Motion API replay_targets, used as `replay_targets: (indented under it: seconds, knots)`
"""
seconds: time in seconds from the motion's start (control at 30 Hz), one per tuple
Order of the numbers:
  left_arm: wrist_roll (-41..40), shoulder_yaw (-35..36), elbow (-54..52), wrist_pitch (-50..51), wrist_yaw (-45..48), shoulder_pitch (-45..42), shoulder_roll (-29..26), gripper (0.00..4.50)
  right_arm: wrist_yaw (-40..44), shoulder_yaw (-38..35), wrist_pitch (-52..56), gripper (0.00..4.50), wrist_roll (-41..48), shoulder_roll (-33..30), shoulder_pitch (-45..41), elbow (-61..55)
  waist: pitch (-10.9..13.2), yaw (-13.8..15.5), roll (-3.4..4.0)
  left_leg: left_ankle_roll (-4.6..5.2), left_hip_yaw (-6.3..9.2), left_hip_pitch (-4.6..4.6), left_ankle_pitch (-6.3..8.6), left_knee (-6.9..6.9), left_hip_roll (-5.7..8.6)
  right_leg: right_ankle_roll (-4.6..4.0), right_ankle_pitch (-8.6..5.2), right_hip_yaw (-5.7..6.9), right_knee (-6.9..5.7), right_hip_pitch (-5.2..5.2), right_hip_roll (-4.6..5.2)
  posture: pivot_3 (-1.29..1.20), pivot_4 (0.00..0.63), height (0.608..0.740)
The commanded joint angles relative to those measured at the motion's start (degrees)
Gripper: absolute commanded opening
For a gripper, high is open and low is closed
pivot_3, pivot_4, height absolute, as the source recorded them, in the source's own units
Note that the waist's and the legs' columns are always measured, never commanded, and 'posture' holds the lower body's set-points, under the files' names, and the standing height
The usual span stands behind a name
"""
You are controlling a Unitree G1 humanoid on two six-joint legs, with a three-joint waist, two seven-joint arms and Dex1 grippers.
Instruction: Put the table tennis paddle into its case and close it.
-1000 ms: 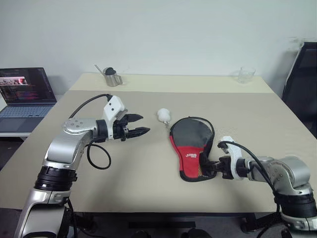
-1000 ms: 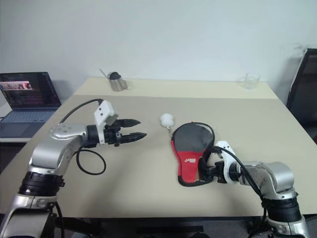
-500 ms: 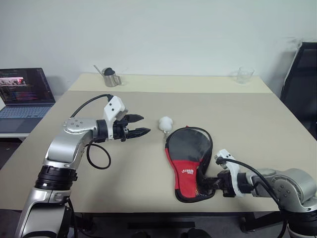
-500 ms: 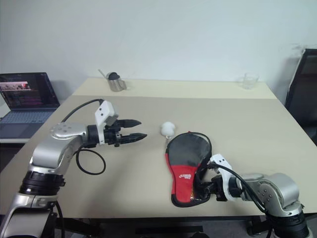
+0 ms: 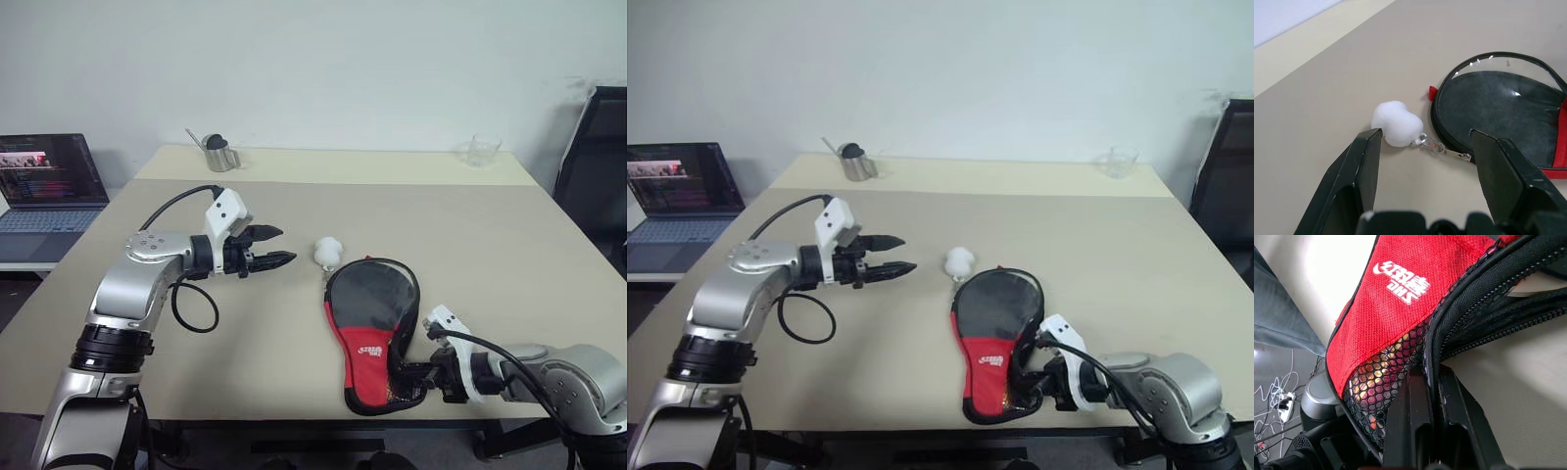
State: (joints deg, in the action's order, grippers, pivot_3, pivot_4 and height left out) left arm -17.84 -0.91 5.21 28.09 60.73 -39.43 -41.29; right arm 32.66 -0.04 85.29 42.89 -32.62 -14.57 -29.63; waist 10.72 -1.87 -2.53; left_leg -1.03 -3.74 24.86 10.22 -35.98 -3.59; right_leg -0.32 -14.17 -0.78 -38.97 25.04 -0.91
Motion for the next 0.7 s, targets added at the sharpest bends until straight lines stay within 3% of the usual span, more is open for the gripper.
replay_targets:
  seconds: [0.03, 0.17, 0.27, 0.5, 0.63, 0.7]
  knots:
    - [-0.1, 0.3, -0.5, -0.8, 0.2, -1.5, -0.1, 3.12, 1.4, 1.9, 1.3, 0.03, 2.4, 0.1, 0.6, -0.7, 0.0, 0.0, -0.01, 0.00, 0.00, 0.00, 0.00, 0.00, 0.00, 0.00, 0.00, 0.00, 0.00, 0.00, 0.00, 0.00, 0.150, 0.740]
    - [0.0, 0.2, -0.4, -0.8, 0.2, -1.6, 0.0, 3.12, 0.9, 1.7, 0.9, 0.03, 1.9, 0.1, -0.4, 0.2, 0.0, 0.0, -0.02, 0.00, 0.00, -0.01, 0.00, 0.00, 0.00, 0.00, 0.00, 0.00, -0.01, 0.00, 0.00, 0.00, 0.150, 0.740]
    - [0.1, 0.1, -0.3, -0.9, 0.1, -1.6, 0.1, 3.12, 0.7, 2.3, -0.4, 0.69, 1.1, -0.1, -1.0, 0.2, 0.0, 0.0, -0.03, 0.00, 0.00, -0.01, 0.00, -0.02, 0.00, 0.00, 0.00, 0.00, -0.02, 0.00, 0.00, 0.00, 0.150, 0.740]
    - [0.3, 0.2, 0.0, -1.2, 0.0, -1.7, 0.1, 3.12, 0.7, 1.6, -0.8, 3.04, 1.6, -0.3, -2.4, 1.2, -0.1, 0.0, -0.17, 0.00, 0.02, -0.09, -0.01, -0.07, -0.01, -0.01, 0.02, 0.00, -0.06, -0.07, -0.01, 0.00, 0.150, 0.740]
    - [0.5, 0.2, 0.2, -1.5, -0.1, -1.6, 0.0, 3.12, 4.1, 1.7, -4.4, 4.32, 0.2, -6.3, -4.3, 2.2, -0.1, 0.0, -0.18, 0.01, 0.10, -0.12, -0.02, -0.13, -0.01, -0.02, 0.09, -0.03, -0.08, -0.14, 0.00, 0.00, 0.150, 0.740]
    - [0.5, 0.2, 0.3, -1.6, -0.1, -1.6, 0.0, 3.12, 6.1, 1.7, -6.2, 4.32, 0.2, -9.4, -4.8, 2.6, -0.1, 0.1, -0.19, 0.07, 0.10, -0.12, -0.06, -0.14, -0.01, 0.02, 0.11, -0.05, -0.06, -0.17, 0.03, 0.00, 0.150, 0.740]
